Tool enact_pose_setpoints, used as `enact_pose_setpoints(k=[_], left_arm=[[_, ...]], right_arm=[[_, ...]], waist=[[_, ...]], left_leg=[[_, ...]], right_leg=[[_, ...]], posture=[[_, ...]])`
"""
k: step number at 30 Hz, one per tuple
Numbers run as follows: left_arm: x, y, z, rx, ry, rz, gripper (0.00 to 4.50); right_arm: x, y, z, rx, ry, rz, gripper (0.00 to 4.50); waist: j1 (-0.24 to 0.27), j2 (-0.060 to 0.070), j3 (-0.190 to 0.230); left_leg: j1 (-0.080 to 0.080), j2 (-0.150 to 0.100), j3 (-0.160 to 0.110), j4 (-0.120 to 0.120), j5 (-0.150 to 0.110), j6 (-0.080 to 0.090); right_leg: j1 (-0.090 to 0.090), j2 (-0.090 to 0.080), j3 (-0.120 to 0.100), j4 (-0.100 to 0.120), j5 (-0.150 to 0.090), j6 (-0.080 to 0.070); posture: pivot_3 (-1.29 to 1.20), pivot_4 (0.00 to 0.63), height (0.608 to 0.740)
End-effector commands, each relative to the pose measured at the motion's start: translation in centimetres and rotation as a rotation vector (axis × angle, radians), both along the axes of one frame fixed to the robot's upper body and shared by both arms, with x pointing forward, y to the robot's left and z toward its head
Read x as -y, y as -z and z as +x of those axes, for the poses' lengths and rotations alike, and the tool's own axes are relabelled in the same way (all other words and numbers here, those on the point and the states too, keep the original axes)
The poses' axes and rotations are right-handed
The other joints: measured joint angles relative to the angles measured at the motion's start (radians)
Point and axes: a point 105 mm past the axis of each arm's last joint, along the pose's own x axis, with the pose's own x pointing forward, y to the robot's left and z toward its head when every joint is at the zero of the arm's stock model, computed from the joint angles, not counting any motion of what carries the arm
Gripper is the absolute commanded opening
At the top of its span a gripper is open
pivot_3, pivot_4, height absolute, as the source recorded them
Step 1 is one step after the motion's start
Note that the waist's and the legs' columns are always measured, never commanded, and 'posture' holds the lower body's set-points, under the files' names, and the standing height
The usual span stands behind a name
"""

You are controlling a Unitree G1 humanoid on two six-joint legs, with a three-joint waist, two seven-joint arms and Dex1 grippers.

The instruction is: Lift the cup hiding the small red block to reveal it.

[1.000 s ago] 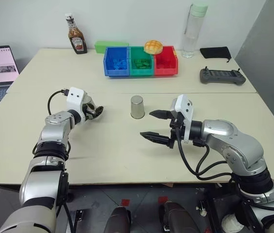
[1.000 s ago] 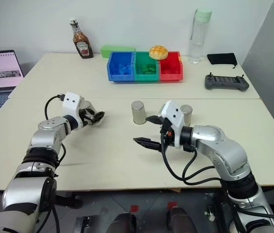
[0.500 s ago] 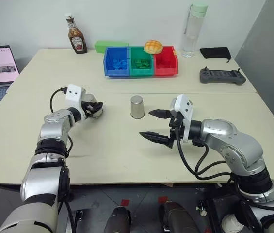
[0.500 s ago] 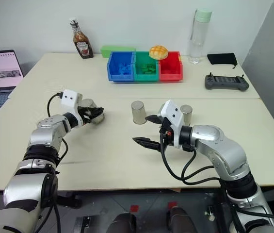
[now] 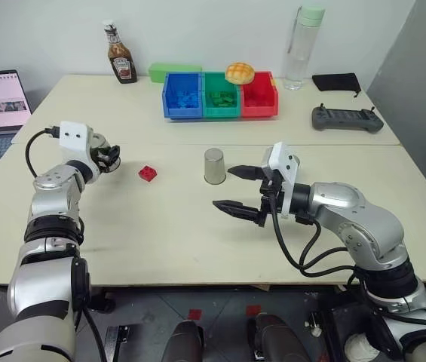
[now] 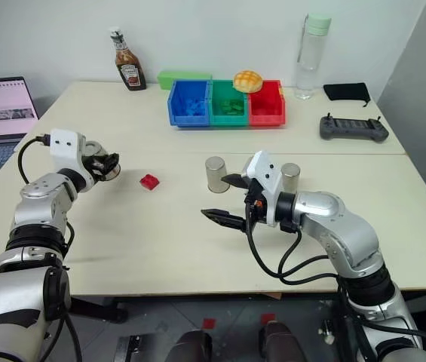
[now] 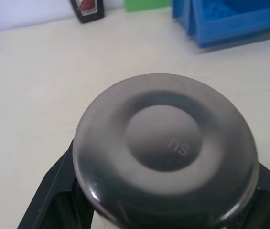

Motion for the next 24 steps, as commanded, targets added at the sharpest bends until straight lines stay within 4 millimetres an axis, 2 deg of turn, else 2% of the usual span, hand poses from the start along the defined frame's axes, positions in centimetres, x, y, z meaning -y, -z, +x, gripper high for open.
enact_pose_setpoints(k=[1, 8, 9, 10, 13, 15, 21, 24], left_arm=[[-1.2, -0.9, -0.1, 0.037, -0.054, -0.024, 2.77], [-1.7, 0.8, -0.5, -0.017, -0.067, -0.125, 2.77], [-1.7, 0.9, -0.5, -0.019, -0.068, -0.135, 3.47], [-1.8, 0.9, -0.6, -0.018, -0.070, -0.141, 3.55], [-1.9, 0.6, -0.6, -0.011, -0.065, -0.155, 4.20], [-1.9, -0.2, -0.6, 0.017, -0.057, -0.159, 4.47], [-1.5, -2.8, -0.4, 0.108, -0.025, -0.097, 4.47], [-0.5, -4.3, -0.3, 0.156, 0.025, -0.052, 4.47]], right_arm=[[-0.2, -1.5, -0.2, 0.058, -0.017, 0.024, 4.50], [-0.3, -1.5, -0.3, 0.057, -0.016, 0.026, 4.50], [-0.3, -1.5, -0.3, 0.057, -0.016, 0.027, 4.50], [-0.3, -1.5, -0.3, 0.057, -0.015, 0.027, 4.50], [-0.3, -1.5, -0.3, 0.057, -0.016, 0.027, 4.50], [-0.3, -1.5, -0.3, 0.057, -0.015, 0.028, 4.50], [-0.2, -1.8, -0.2, 0.065, -0.007, 0.042, 4.50], [-0.2, -1.9, -0.1, 0.063, -0.003, 0.051, 4.50]], waist=[[0.000, 0.000, 0.000], [0.000, 0.000, 0.000], [0.000, 0.000, 0.000], [0.000, 0.000, 0.000], [0.000, 0.000, 0.000], [0.000, 0.000, 0.000], [0.000, 0.000, 0.000], [0.000, 0.000, 0.000]], left_leg=[[0.000, 0.000, 0.000, 0.000, 0.000, 0.000], [0.000, 0.000, 0.000, 0.000, 0.000, 0.000], [0.000, 0.000, 0.000, 0.000, 0.000, 0.000], [0.000, 0.000, 0.000, 0.000, 0.000, 0.000], [0.000, 0.000, 0.000, 0.000, 0.000, 0.000], [0.000, 0.000, 0.000, 0.000, 0.000, 0.000], [0.000, 0.000, 0.000, 0.000, 0.000, 0.000], [0.000, 0.000, 0.000, 0.000, 0.000, 0.000]], right_leg=[[0.000, 0.000, 0.000, 0.000, 0.000, 0.000], [0.000, 0.000, 0.000, 0.000, 0.000, 0.000], [0.000, 0.000, 0.000, 0.000, 0.000, 0.000], [0.000, 0.000, 0.000, 0.000, 0.000, 0.000], [0.000, 0.000, 0.000, 0.000, 0.000, 0.000], [0.000, 0.000, 0.000, 0.000, 0.000, 0.000], [0.000, 0.000, 0.000, 0.001, 0.000, 0.000], [0.000, 0.000, 0.000, 0.001, 0.000, 0.000]], posture=[[0.00, 0.150, 0.740], [0.00, 0.150, 0.740], [0.00, 0.150, 0.740], [0.00, 0.150, 0.740], [0.00, 0.150, 0.740], [0.00, 0.150, 0.740], [0.00, 0.150, 0.740], [0.00, 0.150, 0.740]])
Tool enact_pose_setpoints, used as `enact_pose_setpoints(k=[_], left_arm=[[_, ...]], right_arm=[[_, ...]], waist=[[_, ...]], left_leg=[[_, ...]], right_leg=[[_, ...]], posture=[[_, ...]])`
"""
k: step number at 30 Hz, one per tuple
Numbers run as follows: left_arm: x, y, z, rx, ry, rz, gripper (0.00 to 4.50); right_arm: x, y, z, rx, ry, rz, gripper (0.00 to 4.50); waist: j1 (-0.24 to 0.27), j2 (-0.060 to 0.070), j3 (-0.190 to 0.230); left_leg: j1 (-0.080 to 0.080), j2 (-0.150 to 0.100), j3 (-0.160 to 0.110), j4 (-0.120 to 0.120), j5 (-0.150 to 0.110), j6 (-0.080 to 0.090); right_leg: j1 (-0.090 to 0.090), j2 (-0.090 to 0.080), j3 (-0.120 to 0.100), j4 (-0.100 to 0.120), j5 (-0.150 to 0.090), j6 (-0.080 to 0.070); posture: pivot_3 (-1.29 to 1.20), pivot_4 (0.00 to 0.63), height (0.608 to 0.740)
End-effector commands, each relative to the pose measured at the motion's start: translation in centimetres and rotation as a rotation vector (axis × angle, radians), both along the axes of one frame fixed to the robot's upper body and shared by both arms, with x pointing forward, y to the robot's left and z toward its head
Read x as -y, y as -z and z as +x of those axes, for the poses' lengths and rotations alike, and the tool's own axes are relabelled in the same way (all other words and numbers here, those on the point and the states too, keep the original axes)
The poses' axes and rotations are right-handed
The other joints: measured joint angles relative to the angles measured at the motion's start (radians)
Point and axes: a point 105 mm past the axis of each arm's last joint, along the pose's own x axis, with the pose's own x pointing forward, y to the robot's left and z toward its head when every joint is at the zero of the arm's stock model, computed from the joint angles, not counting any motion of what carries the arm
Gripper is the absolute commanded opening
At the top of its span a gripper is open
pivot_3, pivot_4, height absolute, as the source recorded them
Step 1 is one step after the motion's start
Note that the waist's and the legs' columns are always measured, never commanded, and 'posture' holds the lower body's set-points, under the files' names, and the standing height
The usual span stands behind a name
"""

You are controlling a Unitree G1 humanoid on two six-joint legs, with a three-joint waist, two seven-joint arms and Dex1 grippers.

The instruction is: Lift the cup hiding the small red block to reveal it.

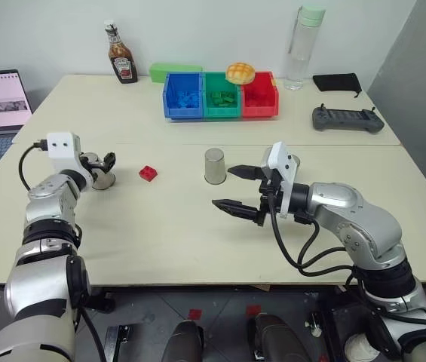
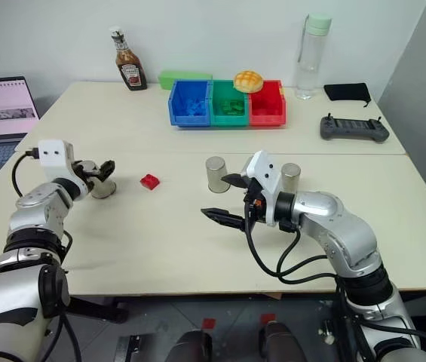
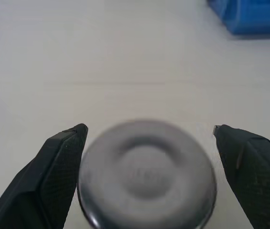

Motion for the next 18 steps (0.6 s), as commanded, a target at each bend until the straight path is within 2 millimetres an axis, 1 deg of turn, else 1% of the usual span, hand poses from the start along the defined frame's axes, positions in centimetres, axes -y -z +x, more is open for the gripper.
enact_pose_setpoints(k=[1, 5, 6, 7, 9, 11, 14, 17, 18], left_arm=[[0.7, -4.5, 0.0, 0.144, 0.050, 0.081, 4.47], [1.7, -7.8, -0.9, 0.253, 0.084, 0.168, 4.47], [2.2, -8.2, -1.2, 0.262, 0.109, 0.183, 4.47], [3.1, -8.5, -1.8, 0.267, 0.167, 0.202, 4.47], [4.8, -8.4, -3.3, 0.233, 0.276, 0.239, 4.47], [5.8, -7.8, -5.0, 0.182, 0.349, 0.268, 4.47], [6.2, -6.6, -7.7, 0.086, 0.403, 0.284, 4.47], [6.0, -5.4, -10.3, -0.020, 0.434, 0.280, 4.47], [5.9, -5.2, -10.8, -0.045, 0.438, 0.274, 4.47]], right_arm=[[-0.1, -1.9, -0.1, 0.067, -0.002, 0.045, 4.50], [0.0, -2.7, 0.1, 0.085, 0.017, 0.077, 4.50], [0.0, -3.0, 0.1, 0.089, 0.021, 0.085, 4.50], [0.1, -3.2, 0.1, 0.095, 0.025, 0.089, 4.50], [0.3, -3.4, 0.0, 0.102, 0.029, 0.088, 4.50], [0.7, -3.5, -0.2, 0.102, 0.033, 0.081, 4.50], [1.5, -3.2, -0.4, 0.088, 0.043, 0.053, 4.50], [2.5, -2.8, -0.6, 0.054, 0.046, 0.018, 4.50], [2.7, -2.7, -0.6, 0.044, 0.044, 0.011, 4.50]], waist=[[0.000, 0.000, 0.000], [0.000, 0.000, 0.000], [0.000, 0.000, 0.000], [-0.001, 0.000, 0.000], [-0.005, 0.000, 0.000], [-0.007, 0.000, 0.000], [-0.012, 0.000, 0.000], [-0.014, 0.000, 0.000], [-0.014, 0.000, 0.000]], left_leg=[[0.000, 0.000, 0.000, 0.000, 0.000, 0.000], [0.000, 0.000, 0.000, 0.000, 0.000, 0.000], [0.000, 0.000, 0.000, 0.000, 0.000, 0.000], [0.000, 0.000, 0.000, 0.000, 0.000, 0.000], [0.000, 0.000, 0.000, 0.000, 0.000, 0.000], [0.000, 0.000, 0.000, -0.001, 0.000, 0.000], [0.000, 0.001, 0.000, -0.001, 0.000, 0.000], [0.000, 0.001, 0.000, -0.001, 0.000, 0.000], [0.000, 0.001, 0.000, -0.001, 0.000, 0.000]], right_leg=[[0.000, 0.000, 0.000, 0.000, 0.000, 0.000], [0.000, 0.000, 0.000, 0.000, 0.000, 0.000], [0.000, 0.000, 0.000, 0.000, 0.000, 0.000], [0.000, 0.000, 0.000, 0.000, 0.000, 0.000], [0.000, -0.001, 0.001, 0.000, 0.000, 0.000], [0.000, -0.001, 0.001, 0.000, 0.000, 0.000], [0.000, -0.001, 0.001, 0.000, 0.000, 0.000], [0.000, -0.001, 0.001, 0.000, 0.000, 0.000], [0.000, -0.001, 0.001, 0.000, 0.000, 0.000]], posture=[[0.00, 0.150, 0.740], [0.00, 0.150, 0.740], [0.00, 0.150, 0.740], [0.00, 0.150, 0.740], [0.00, 0.150, 0.740], [0.00, 0.150, 0.740], [0.00, 0.150, 0.740], [0.00, 0.150, 0.740], [0.00, 0.150, 0.740]])
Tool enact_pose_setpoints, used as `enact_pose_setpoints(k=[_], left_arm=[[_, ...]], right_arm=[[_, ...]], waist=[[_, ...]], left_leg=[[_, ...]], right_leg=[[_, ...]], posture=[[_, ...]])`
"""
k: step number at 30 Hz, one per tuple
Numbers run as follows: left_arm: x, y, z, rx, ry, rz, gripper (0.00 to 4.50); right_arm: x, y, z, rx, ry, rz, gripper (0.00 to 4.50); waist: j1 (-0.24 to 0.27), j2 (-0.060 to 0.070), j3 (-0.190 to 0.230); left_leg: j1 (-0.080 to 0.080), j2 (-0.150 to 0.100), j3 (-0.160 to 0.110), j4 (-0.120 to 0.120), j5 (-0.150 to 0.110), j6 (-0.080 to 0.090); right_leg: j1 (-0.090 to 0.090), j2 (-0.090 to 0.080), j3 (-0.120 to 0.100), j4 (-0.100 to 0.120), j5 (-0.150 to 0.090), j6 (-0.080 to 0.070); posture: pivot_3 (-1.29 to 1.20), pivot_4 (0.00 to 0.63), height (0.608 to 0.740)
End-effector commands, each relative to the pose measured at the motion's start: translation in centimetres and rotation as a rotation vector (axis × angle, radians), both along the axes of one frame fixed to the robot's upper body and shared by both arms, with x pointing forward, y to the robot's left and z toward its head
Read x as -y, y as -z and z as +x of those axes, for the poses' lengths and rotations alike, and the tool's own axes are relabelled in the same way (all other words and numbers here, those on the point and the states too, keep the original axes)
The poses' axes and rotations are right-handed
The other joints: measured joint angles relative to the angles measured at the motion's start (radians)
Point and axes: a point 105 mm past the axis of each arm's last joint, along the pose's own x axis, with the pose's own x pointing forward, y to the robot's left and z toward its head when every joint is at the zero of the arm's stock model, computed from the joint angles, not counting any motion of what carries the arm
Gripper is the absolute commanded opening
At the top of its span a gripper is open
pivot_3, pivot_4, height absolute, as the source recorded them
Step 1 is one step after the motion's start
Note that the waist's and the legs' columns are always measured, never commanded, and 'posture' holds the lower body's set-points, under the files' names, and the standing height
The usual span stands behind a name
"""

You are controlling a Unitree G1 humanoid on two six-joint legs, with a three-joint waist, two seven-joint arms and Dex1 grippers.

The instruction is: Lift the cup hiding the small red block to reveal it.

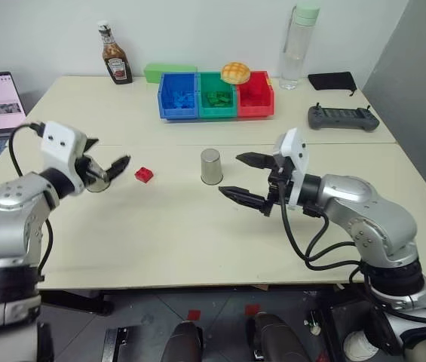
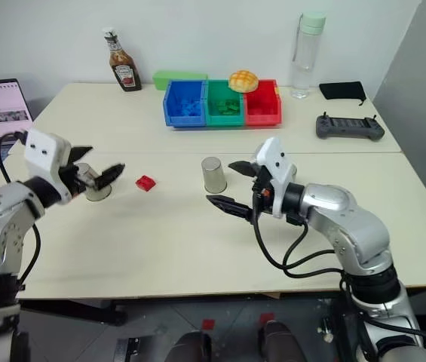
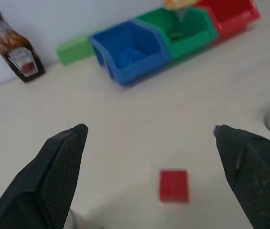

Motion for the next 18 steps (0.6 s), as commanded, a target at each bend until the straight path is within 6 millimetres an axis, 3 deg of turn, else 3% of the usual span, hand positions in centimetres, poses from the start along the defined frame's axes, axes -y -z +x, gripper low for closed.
enact_pose_setpoints(k=[1, 5, 8, 13, 18], left_arm=[[-0.2, -1.7, -2.7, -0.022, 0.025, 0.018, 4.47], [-2.1, 0.0, -5.0, -0.125, -0.015, 0.049, 4.47], [-3.1, 0.4, -5.7, -0.136, -0.059, 0.042, 4.47], [-3.4, 1.0, -6.9, -0.160, -0.061, 0.033, 4.47], [-3.4, 0.7, -6.8, -0.133, -0.069, -0.007, 4.47]], right_arm=[[0.9, -0.9, -0.9, 0.002, -0.029, -0.002, 4.50], [1.7, 0.2, -1.9, -0.064, -0.106, -0.056, 4.50], [2.2, 1.0, -2.1, -0.078, -0.118, -0.094, 4.50], [3.0, 1.4, -1.3, -0.062, -0.070, -0.107, 4.50], [2.9, 1.4, -1.0, -0.054, -0.060, -0.095, 4.50]], waist=[[-0.001, 0.000, 0.000], [-0.001, 0.001, 0.000], [0.001, 0.000, 0.000], [0.005, 0.000, 0.000], [0.006, 0.000, 0.000]], left_leg=[[0.000, 0.000, 0.000, 0.000, 0.000, 0.000], [0.002, 0.000, 0.001, 0.000, 0.000, 0.000], [0.003, 0.000, 0.002, 0.000, 0.000, 0.000], [0.003, 0.000, 0.002, 0.000, 0.000, 0.000], [0.002, 0.000, 0.002, 0.000, 0.000, 0.000]], right_leg=[[0.000, 0.000, 0.000, 0.000, -0.001, 0.001], [0.001, 0.001, 0.001, 0.000, -0.003, 0.004], [0.001, 0.001, 0.001, 0.000, -0.003, 0.004], [0.001, 0.001, 0.001, -0.001, -0.003, 0.005], [0.001, 0.001, 0.001, -0.001, -0.003, 0.005]], posture=[[0.00, 0.150, 0.740], [0.00, 0.150, 0.740], [0.00, 0.150, 0.740], [0.00, 0.150, 0.740], [0.00, 0.150, 0.740]])
